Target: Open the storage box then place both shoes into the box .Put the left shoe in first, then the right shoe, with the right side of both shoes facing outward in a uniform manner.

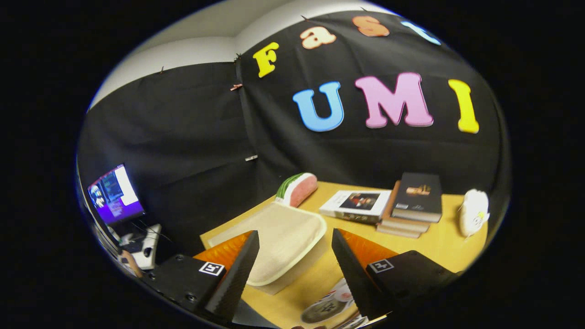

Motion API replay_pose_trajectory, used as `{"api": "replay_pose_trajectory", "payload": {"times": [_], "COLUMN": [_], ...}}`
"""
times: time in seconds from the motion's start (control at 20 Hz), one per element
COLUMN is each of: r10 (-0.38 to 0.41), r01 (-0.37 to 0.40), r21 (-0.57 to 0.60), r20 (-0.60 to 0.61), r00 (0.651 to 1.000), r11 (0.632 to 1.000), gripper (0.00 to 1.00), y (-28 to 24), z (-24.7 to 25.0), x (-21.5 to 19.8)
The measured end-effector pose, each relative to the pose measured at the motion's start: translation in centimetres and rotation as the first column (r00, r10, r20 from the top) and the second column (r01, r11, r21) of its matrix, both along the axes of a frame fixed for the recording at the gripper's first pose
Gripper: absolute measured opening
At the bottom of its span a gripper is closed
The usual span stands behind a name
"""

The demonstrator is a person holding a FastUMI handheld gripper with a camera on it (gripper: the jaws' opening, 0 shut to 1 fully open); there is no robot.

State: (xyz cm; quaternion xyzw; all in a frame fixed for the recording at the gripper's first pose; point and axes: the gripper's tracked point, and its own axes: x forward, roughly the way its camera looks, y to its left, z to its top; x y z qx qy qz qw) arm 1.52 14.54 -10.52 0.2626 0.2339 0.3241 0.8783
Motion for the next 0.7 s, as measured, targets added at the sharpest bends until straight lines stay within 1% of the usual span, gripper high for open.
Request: {"api": "replay_pose_trajectory", "payload": {"times": [0.05, 0.1, 0.15, 0.25, 0.35, 0.45, 0.5, 0.6, 0.7], "r10": [0.03, 0.063, 0.098, 0.153, 0.21, 0.257, 0.269, 0.287, 0.325], "r01": [-0.024, -0.038, -0.044, -0.035, -0.014, 0.022, 0.034, 0.044, 0.068], "r21": [0.067, 0.138, 0.2, 0.273, 0.347, 0.415, 0.425, 0.437, 0.489], "r20": [-0.088, -0.181, -0.269, -0.424, -0.533, -0.603, -0.63, -0.66, -0.671], "r00": [0.996, 0.981, 0.958, 0.893, 0.82, 0.755, 0.728, 0.695, 0.666], "r11": [0.997, 0.99, 0.979, 0.961, 0.938, 0.909, 0.905, 0.898, 0.87], "gripper": [0.98, 0.98, 0.98, 0.98, 0.98, 0.98, 0.98, 0.98, 0.97], "y": [0.9, 1.8, 2.7, 4.1, 5.4, 6.6, 7.0, 8.1, 9.1], "z": [-0.8, -1.9, -2.8, -5.2, -7.2, -9.2, -10.4, -11.9, -11.8], "x": [-0.5, -0.8, -1.1, -1.5, -1.8, -1.6, -1.8, -1.9, -1.8]}}
